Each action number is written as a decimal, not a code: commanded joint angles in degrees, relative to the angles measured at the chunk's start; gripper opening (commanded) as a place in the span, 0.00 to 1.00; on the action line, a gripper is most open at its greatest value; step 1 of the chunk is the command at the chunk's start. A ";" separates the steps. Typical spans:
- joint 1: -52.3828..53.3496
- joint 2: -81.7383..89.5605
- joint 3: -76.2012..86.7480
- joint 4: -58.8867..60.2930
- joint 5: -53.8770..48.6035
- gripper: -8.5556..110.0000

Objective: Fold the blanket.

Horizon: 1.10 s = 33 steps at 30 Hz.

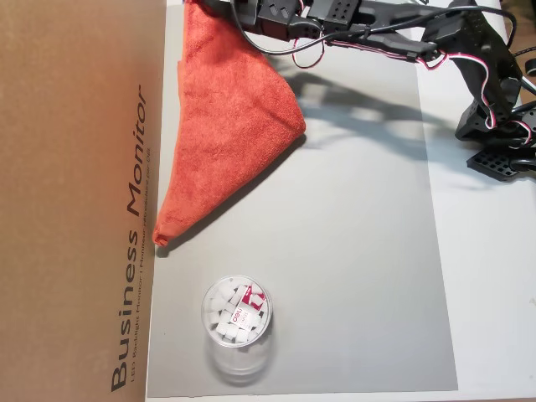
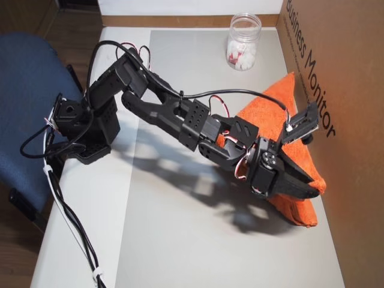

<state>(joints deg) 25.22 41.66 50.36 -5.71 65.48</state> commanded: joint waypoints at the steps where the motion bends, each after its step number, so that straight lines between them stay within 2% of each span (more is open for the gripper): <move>1: 0.35 -0.18 -3.78 -3.16 0.26 0.07; 12: -1.67 -4.48 -3.87 -10.20 3.87 0.07; 22: -2.11 -9.76 -10.63 -9.58 6.24 0.07; 31: -2.81 -11.07 -9.84 -9.49 7.56 0.07; 33: -3.25 -12.13 -10.55 -10.02 10.37 0.07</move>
<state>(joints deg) 22.76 29.09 42.54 -14.59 74.27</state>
